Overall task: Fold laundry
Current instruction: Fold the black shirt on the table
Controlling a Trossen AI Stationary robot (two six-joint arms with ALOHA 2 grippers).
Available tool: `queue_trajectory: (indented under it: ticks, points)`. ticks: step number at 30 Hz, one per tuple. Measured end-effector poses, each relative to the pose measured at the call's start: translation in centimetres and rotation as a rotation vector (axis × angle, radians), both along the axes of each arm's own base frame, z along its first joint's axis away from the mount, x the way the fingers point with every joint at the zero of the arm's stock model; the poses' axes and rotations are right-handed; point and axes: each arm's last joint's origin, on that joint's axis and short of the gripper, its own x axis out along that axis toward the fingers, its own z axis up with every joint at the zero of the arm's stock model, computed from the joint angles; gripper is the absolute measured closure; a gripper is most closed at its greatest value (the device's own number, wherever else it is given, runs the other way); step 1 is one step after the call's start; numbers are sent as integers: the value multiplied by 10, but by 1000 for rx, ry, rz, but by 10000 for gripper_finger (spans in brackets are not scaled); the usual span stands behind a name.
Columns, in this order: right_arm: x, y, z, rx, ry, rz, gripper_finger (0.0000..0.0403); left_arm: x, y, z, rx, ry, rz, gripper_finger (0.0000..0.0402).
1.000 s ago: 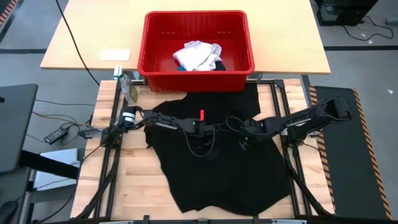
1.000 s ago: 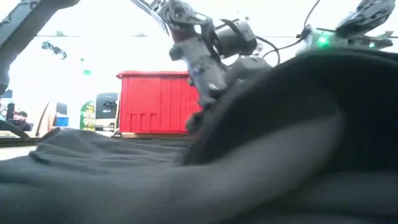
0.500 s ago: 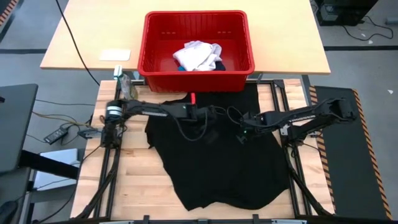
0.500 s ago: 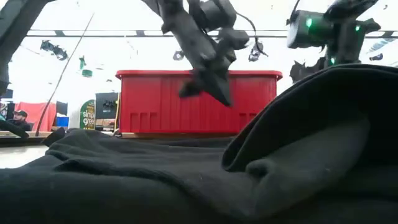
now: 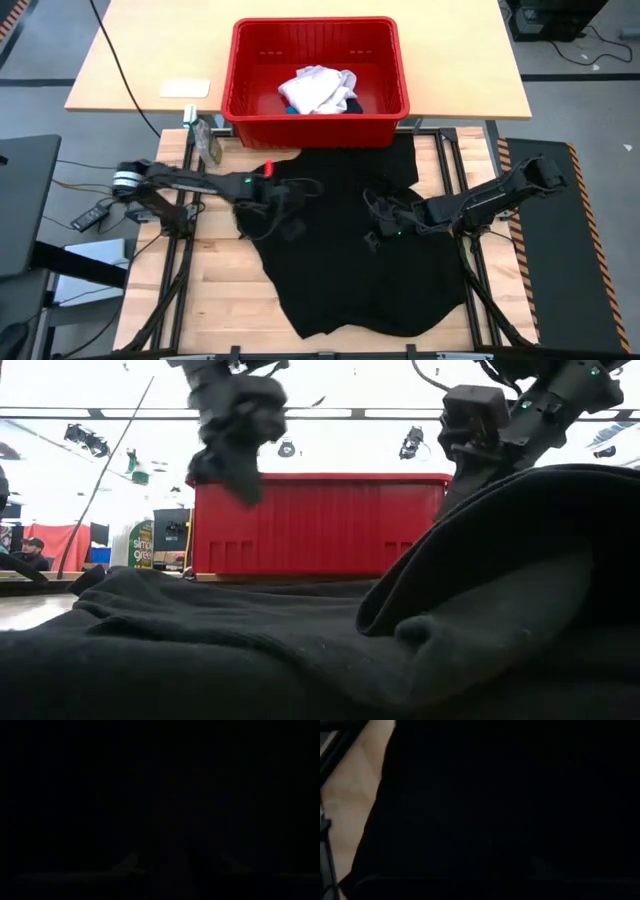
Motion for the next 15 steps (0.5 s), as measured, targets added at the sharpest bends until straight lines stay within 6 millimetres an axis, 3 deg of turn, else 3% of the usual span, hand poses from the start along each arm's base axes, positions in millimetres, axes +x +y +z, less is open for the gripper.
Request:
queue_trajectory:
  ticks: [3,8,12,15]
  points:
    - [10,10,-1,4,-85,44,362,-41,-3,-20,-110,-8,63,283]
    - [32,18,-9,63,-227,35,362,-101,-7,-18,-201,-45,204,266]
    - [47,18,-29,206,-261,-80,360,-133,-3,-8,-156,-83,300,258]
    - [56,19,-45,272,-266,-130,349,-150,1,-22,-100,10,333,251]
